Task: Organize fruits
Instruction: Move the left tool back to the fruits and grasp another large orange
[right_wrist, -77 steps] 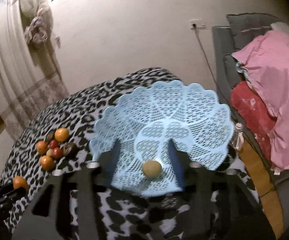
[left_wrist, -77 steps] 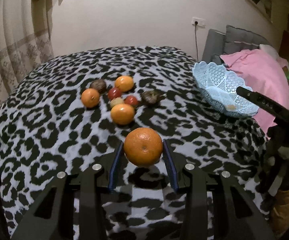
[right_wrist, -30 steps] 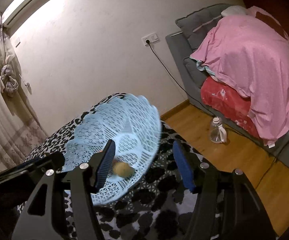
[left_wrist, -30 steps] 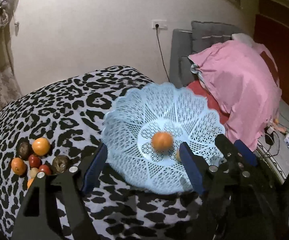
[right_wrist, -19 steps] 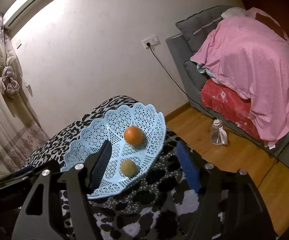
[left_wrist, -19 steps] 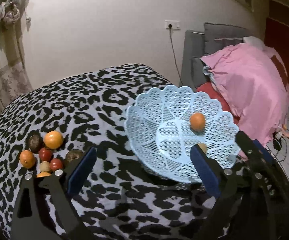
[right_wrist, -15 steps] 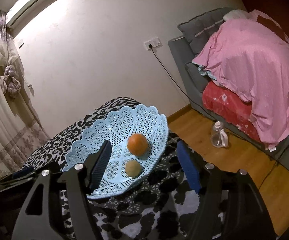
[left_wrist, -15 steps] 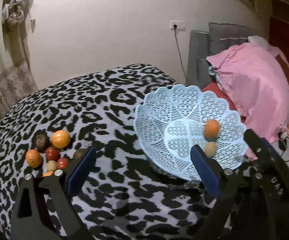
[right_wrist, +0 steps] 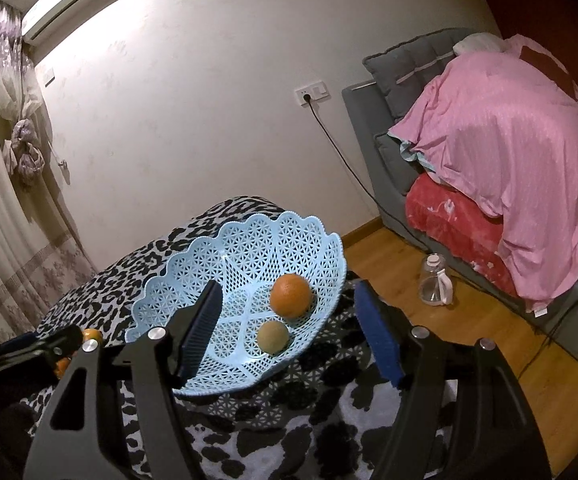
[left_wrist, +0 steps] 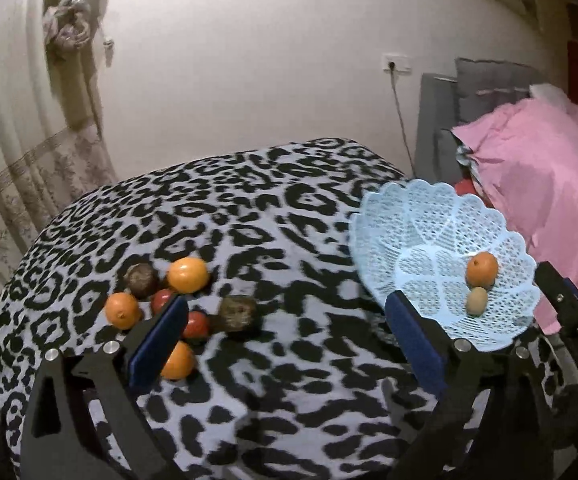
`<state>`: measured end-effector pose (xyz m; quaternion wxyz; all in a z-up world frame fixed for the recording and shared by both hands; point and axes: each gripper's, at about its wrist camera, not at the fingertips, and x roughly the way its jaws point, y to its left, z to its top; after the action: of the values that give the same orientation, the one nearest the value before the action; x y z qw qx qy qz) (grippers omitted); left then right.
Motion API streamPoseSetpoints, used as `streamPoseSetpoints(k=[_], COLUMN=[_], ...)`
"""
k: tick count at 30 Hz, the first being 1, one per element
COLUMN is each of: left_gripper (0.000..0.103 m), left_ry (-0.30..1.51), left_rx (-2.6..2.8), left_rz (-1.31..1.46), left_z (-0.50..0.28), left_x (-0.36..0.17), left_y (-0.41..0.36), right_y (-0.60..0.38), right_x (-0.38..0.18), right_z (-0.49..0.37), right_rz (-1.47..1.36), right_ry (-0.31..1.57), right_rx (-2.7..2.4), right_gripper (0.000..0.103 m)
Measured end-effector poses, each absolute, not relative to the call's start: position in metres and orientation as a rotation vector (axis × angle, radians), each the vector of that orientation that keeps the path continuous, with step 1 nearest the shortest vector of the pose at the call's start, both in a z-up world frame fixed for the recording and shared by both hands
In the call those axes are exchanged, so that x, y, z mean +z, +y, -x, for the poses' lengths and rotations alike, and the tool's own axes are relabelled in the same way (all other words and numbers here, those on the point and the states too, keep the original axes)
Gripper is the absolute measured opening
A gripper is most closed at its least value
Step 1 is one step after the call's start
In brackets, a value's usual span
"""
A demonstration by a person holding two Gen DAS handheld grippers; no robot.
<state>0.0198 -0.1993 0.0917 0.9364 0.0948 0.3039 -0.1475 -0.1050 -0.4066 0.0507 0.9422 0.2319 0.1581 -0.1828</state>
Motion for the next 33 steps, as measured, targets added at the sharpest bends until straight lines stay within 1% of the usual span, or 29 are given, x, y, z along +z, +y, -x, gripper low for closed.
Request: streamPoseSetpoints(k=[7, 15, 16, 17, 20, 24, 33], left_gripper=[0.098, 0.098, 0.098, 0.098, 0.098, 0.098, 0.098], left_ry=[0.641, 0.654, 0.654, 0.655, 0.667, 0.683, 0.709], left_rx=[-0.198, -0.093, -0.079, -0.068, -0.041, -0.021, -0.033], left_rz=[-0.104, -0.034, -0.029, -0.025, -0.002, 0.019, 0.016], left_z=[-0.034, -0.043, -0.044, -0.045, -0.048, -0.051, -0.065], left_x=[0.092, 0.086, 0.085, 0.084, 0.078, 0.071, 0.058], left_y=[-0.145, -0.079, -0.071, -0.065, -0.044, -0.024, -0.011], right_y=[-0.404, -0.401, -0.398, -0.395, -0.379, -0.357, -0.322], right_x=[0.051, 0.044, 0.044, 0.045, 0.048, 0.051, 0.054], right_z=[0.102, 0.088, 0.086, 0.085, 0.08, 0.074, 0.082], right_rz=[-0.453, -0.439, -0.427, -0.41, -0.345, -0.244, -0.203], right_ry=[0.338, 0.405, 0.408, 0.408, 0.412, 0.432, 0.441], right_rx=[-0.38, -0.346, -0.329, -0.323, -0.252, -0.235, -0.219], right_gripper=[0.07, 0.07, 0.072, 0.076, 0.077, 0.077, 0.077])
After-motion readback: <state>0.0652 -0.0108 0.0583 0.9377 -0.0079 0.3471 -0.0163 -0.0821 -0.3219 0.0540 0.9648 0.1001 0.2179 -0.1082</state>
